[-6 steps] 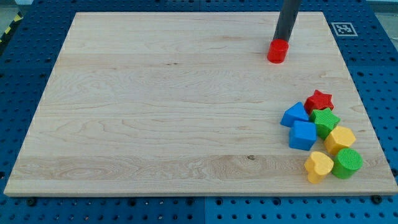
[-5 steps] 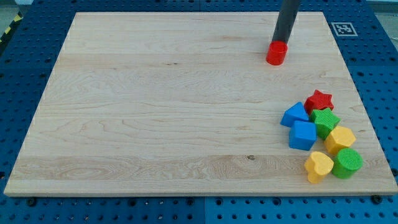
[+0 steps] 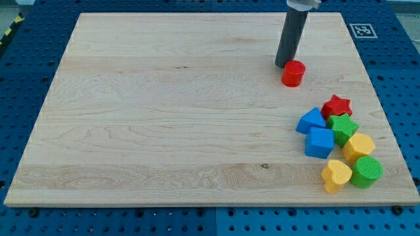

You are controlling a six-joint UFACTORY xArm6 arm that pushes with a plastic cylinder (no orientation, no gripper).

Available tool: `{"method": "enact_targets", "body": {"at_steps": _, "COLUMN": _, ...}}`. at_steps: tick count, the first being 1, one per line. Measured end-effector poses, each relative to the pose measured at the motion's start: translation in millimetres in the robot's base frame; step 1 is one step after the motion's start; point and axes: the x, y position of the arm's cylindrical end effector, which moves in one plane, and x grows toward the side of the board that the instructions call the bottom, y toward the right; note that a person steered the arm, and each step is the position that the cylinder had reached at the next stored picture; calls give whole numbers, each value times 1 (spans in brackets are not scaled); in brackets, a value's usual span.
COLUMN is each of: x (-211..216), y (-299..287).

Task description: Place the red circle towards the blue triangle

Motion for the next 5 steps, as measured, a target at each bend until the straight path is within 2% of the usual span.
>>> {"method": "enact_targets", "body": {"at_steps": 4, "x": 37, "y": 2}}
{"method": "enact_targets", "body": {"at_steps": 5, "x": 21, "y": 22}}
